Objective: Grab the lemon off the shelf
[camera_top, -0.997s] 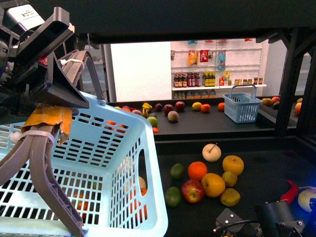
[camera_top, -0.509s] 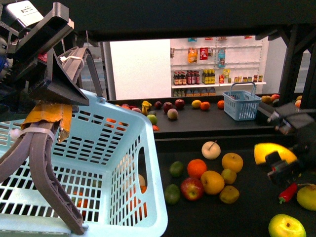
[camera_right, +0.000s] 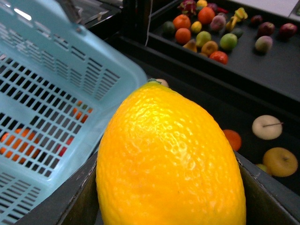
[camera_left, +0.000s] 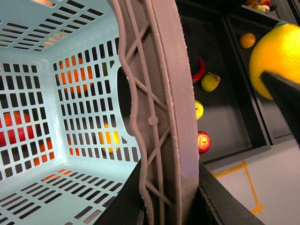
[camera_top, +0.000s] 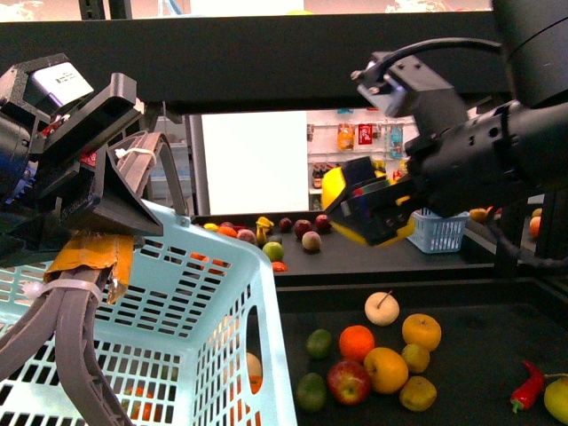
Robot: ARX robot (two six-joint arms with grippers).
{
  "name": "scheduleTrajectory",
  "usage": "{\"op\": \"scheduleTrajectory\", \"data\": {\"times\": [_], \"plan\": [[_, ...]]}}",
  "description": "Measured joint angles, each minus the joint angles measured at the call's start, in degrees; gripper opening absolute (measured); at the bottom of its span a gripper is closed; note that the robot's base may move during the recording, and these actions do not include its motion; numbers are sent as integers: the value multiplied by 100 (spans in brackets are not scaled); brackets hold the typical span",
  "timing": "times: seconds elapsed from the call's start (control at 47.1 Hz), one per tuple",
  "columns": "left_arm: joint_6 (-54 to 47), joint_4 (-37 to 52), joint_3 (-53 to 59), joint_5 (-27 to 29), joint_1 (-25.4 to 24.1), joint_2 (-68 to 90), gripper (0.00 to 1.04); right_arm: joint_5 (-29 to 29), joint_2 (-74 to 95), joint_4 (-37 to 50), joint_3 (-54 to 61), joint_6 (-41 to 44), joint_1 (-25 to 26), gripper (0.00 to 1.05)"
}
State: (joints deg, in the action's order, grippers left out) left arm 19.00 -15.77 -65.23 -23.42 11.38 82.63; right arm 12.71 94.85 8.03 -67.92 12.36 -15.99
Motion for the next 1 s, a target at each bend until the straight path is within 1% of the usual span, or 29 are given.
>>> {"op": "scheduleTrajectory", "data": {"times": [0.149, 0.34, 0.594, 0.806, 0.913, 0.997], "plan": [[0, 0, 0, -2, 0, 0, 17, -160, 142, -55, -24, -179, -446, 71], [0, 0, 0, -9, 0, 0, 17, -330, 503, 15, -136, -356, -881, 71], [0, 0, 0, 0, 0, 0, 17, -570, 1110, 20, -647, -498, -1228, 71], [0, 0, 0, -4, 0, 0, 17, -662, 1598, 15, -1099, -557, -1464, 71], [0, 0, 0, -7, 0, 0, 17, -839, 1753, -160, -1294, -573, -1558, 72], [0, 0, 0, -9, 0, 0, 17, -839, 1794, -173, -1338, -573, -1602, 83]]}}
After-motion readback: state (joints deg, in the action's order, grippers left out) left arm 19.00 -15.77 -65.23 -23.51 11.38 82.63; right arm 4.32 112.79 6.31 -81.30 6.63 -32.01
